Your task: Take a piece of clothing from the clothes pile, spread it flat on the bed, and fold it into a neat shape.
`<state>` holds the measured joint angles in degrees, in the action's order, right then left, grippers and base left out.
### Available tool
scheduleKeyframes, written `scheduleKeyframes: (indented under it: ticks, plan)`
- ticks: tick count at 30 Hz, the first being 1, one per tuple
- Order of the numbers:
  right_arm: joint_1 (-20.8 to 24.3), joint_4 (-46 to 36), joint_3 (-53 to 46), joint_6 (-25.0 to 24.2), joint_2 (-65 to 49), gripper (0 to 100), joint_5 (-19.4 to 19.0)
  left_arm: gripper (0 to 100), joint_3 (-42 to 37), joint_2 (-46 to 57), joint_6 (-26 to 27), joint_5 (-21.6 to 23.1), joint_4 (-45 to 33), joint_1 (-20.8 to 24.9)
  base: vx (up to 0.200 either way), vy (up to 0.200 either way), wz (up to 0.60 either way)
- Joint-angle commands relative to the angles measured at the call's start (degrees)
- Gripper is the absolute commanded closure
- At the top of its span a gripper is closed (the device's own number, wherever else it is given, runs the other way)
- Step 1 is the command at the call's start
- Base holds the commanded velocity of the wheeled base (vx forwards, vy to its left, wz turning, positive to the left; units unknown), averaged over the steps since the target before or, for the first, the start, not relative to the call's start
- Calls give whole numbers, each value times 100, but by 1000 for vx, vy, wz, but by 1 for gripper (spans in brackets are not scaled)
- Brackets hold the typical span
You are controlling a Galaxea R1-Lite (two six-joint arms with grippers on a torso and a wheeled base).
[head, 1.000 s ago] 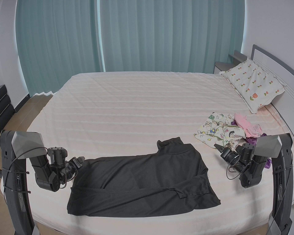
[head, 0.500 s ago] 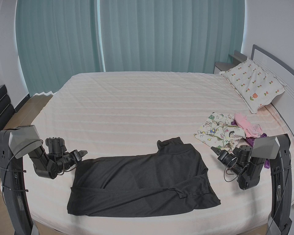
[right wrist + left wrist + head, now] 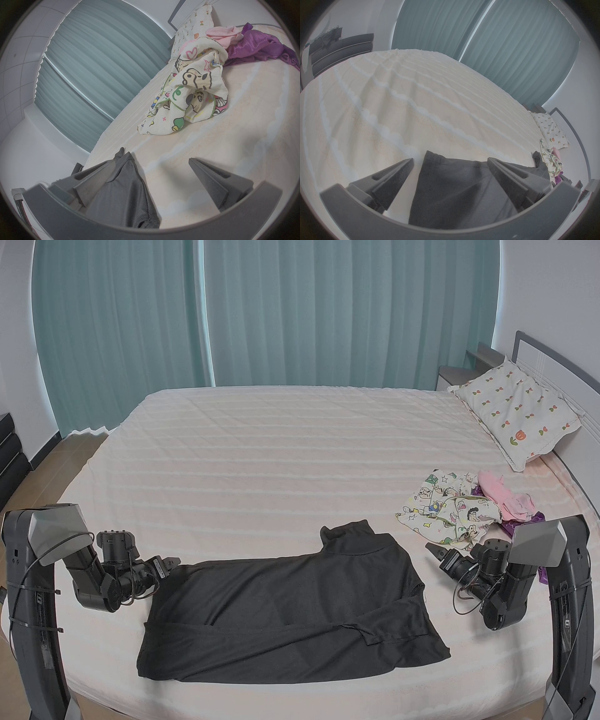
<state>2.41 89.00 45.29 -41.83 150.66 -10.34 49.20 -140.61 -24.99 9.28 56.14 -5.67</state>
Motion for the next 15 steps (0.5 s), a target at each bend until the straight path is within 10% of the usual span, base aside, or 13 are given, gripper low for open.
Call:
scheduleKeyframes:
  ticks: [1,2,15]
  plan:
    - [5,56,6,-1,16,0,-3,0,46,-160,3,-5,11,-4,0,0,0]
    - [5,56,-2,-1,16,0,-3,100,98,-204,3,-14,20,-13,0,0,0]
    - [5,56,15,8,7,0,-3,100,432,-230,-542,-304,73,-198,0,0,0]
